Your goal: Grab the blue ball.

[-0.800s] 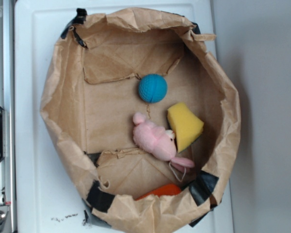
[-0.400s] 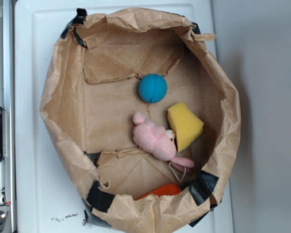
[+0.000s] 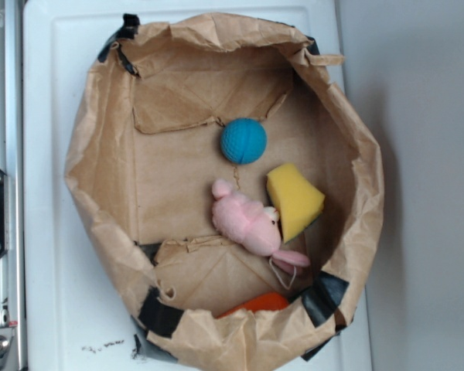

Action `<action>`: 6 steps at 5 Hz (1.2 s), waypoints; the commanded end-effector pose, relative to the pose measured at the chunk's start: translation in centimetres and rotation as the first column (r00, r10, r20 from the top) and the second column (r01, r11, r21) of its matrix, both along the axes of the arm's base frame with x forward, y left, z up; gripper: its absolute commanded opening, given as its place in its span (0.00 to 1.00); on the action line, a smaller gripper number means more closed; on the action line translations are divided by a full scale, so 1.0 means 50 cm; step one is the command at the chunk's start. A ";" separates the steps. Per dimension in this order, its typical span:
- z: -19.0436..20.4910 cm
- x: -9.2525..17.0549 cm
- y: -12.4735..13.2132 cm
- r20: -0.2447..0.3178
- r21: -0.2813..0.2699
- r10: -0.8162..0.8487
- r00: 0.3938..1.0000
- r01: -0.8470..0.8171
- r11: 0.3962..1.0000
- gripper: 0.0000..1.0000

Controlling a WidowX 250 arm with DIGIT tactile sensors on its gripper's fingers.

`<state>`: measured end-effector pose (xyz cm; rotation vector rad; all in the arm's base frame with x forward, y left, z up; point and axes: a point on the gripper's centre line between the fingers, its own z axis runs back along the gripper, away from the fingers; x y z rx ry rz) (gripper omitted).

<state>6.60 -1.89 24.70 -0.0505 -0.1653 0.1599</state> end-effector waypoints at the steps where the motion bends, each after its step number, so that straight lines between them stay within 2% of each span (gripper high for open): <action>1: -0.021 0.016 0.014 -0.014 0.017 0.032 0.999 -0.032 0.999 1.00; 4: -0.021 0.016 0.014 -0.014 0.017 0.032 0.999 -0.032 0.999 1.00; 5: -0.021 0.100 0.017 -0.021 -0.027 0.102 0.995 -0.102 0.994 1.00; 6: -0.054 0.198 0.036 -0.041 -0.010 0.148 0.988 -0.149 0.989 1.00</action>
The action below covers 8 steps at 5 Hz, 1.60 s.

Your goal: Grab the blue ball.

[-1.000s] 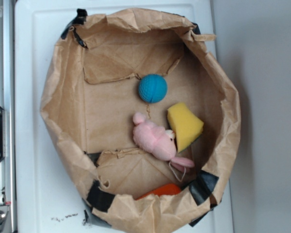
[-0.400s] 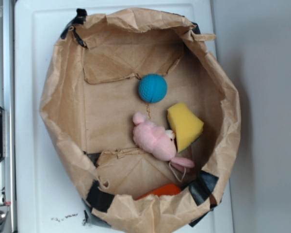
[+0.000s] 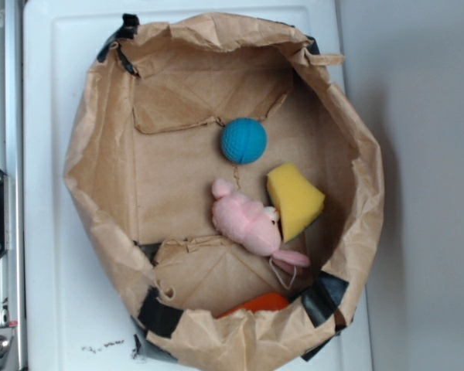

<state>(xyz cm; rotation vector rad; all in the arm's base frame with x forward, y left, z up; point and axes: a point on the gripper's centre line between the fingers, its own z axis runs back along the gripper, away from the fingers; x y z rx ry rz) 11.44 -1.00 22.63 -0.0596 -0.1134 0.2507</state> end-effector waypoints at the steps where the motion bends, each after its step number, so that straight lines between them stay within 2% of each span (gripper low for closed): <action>1: -0.059 0.174 0.039 -0.015 0.030 0.093 0.996 -0.093 0.995 1.00; 2: -0.127 0.222 0.035 -0.055 0.041 0.068 0.996 -0.066 0.997 1.00; 6: -0.127 0.222 0.035 -0.055 0.041 0.068 0.996 -0.066 0.997 1.00; 7: -0.197 0.265 0.063 -0.001 0.096 0.050 0.999 -0.050 0.994 1.00; 8: -0.245 0.308 0.074 0.024 0.108 0.093 0.995 -0.095 0.990 1.00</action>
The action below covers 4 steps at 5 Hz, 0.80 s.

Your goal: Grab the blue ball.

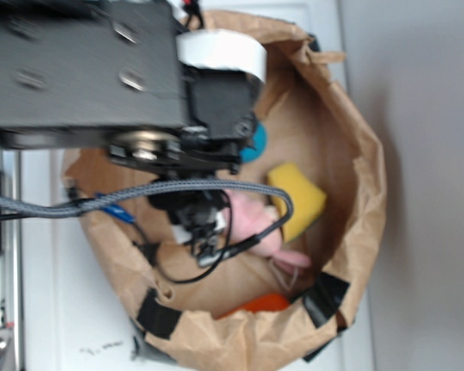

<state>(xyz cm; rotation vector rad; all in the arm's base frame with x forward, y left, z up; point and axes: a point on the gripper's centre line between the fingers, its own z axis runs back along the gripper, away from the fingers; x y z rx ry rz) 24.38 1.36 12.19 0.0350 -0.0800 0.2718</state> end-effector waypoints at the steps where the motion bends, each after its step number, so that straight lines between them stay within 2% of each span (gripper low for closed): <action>1: -0.063 0.077 0.045 0.083 0.014 0.097 0.992 -0.099 0.995 1.00; 2: -0.062 0.080 0.062 0.105 -0.001 0.117 0.988 -0.118 0.993 1.00; 3: -0.056 0.092 0.097 0.154 -0.054 0.230 0.961 -0.224 0.973 1.00; 4: -0.062 0.092 0.106 0.163 -0.140 0.314 0.935 -0.293 0.946 1.00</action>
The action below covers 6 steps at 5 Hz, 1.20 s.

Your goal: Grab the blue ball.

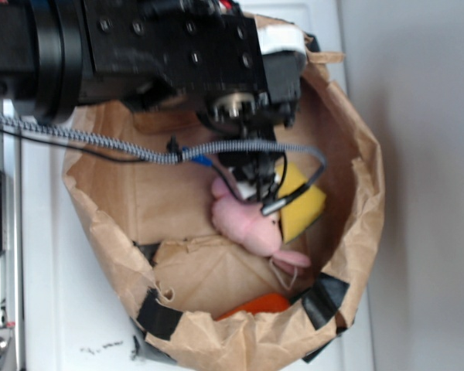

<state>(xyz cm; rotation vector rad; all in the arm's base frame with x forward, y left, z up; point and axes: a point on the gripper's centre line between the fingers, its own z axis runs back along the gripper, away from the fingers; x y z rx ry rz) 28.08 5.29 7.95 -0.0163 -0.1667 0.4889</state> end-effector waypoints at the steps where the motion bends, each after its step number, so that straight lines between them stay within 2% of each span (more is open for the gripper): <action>1: 0.020 0.028 0.027 0.100 -0.113 0.140 0.985 -0.128 0.985 1.00; 4: -0.080 0.000 -0.014 0.194 0.016 0.051 0.980 -0.055 0.998 1.00; 5: -0.121 0.004 -0.027 0.215 0.084 0.044 0.976 -0.063 0.994 1.00; 6: -0.115 0.007 -0.032 0.209 0.073 0.066 0.976 -0.083 0.994 0.00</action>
